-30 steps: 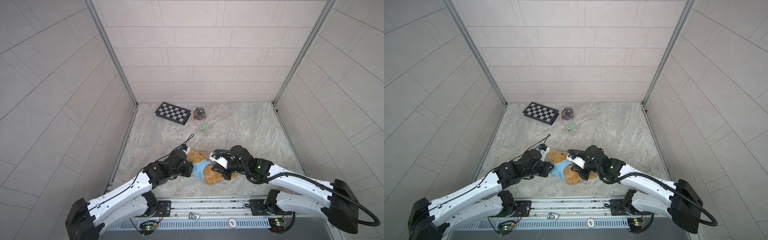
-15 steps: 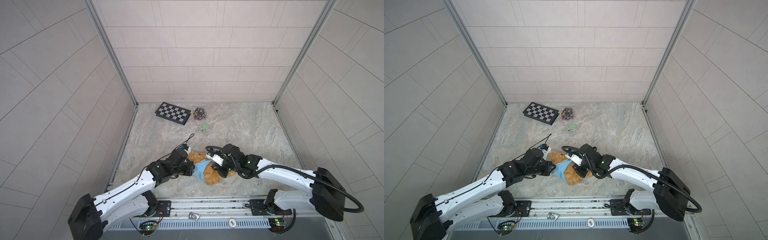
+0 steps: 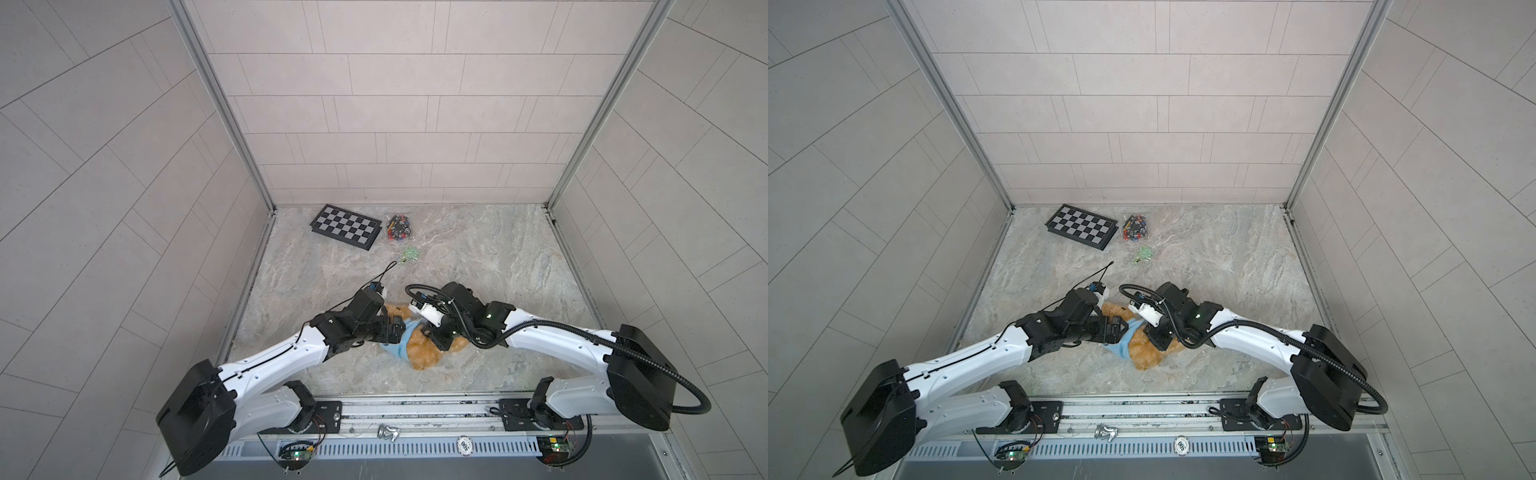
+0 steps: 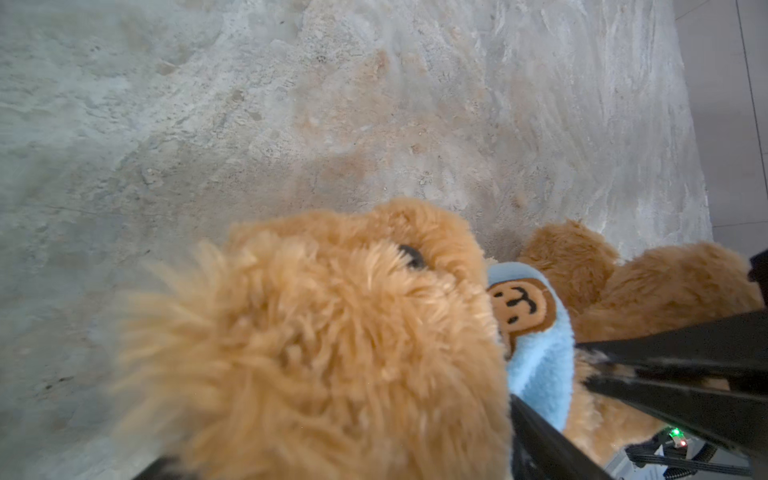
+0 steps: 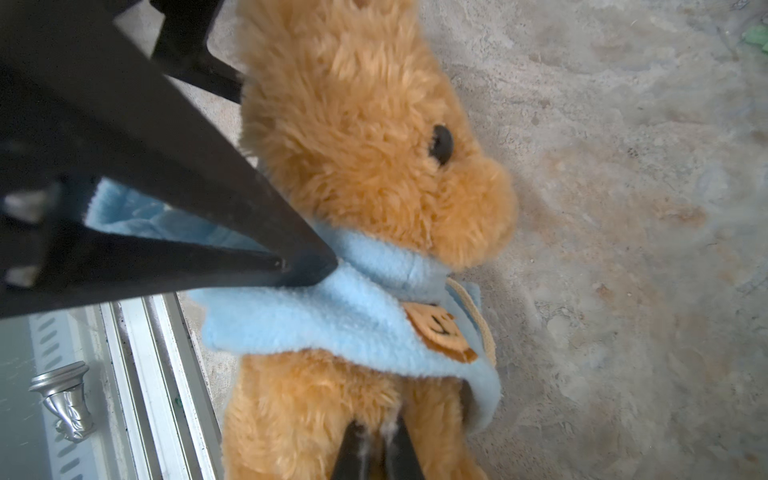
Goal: Dress the teddy bear
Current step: 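Grasp the hoodie edge with the left gripper while right holds the hood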
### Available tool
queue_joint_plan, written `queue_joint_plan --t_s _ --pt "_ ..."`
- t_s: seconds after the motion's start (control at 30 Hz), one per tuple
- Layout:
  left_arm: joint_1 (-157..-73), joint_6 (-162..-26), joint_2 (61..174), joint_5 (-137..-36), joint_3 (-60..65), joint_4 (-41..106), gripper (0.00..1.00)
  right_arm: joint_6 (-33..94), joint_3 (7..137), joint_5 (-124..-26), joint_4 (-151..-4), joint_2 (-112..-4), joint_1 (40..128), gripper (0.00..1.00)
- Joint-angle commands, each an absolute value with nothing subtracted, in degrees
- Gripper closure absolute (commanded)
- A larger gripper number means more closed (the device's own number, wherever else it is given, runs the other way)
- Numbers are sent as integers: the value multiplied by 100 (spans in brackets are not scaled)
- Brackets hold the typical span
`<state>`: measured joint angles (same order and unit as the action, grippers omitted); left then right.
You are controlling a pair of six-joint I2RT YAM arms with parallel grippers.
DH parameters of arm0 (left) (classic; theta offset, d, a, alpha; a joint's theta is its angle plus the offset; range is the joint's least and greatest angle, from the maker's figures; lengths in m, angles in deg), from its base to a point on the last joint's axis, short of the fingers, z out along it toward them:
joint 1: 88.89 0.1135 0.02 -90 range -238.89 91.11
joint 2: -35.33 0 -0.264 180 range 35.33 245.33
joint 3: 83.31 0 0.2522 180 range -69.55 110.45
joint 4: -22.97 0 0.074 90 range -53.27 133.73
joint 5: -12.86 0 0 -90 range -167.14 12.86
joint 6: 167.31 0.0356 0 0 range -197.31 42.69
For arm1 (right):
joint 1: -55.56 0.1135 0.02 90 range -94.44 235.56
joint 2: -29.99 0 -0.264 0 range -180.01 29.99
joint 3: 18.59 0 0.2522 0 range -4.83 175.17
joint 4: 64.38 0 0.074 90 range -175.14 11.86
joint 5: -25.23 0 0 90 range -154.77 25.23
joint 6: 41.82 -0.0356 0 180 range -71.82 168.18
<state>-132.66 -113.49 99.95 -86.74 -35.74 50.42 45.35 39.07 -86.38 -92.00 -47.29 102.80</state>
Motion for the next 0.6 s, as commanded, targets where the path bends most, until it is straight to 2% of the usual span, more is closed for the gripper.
queue_joint_plan --t_s 0.0,0.07,0.17,0.27,0.37,0.57 --pt "-13136 -11332 9864 -8798 -3796 4536 34 4533 3666 -8390 -9765 -4910 10162 100" --pt "-13125 -11352 9805 -8795 -3821 4490 56 4504 3666 -8412 -9765 -4936 10127 100" --pt "-13119 -11378 9760 -8795 -3826 4537 75 4476 3670 -8397 -9756 -4962 10076 100" --pt "-13124 -11494 9695 -8782 -3873 4569 100 4503 3735 -8380 -9823 -4939 10060 100" --pt "-13125 -11749 9562 -8831 -3946 4548 100 4621 3795 -8429 -9971 -4633 10072 98" --pt "-13133 -12214 9152 -8790 -3993 4699 100 4456 3843 -8357 -9980 -3169 10302 80"
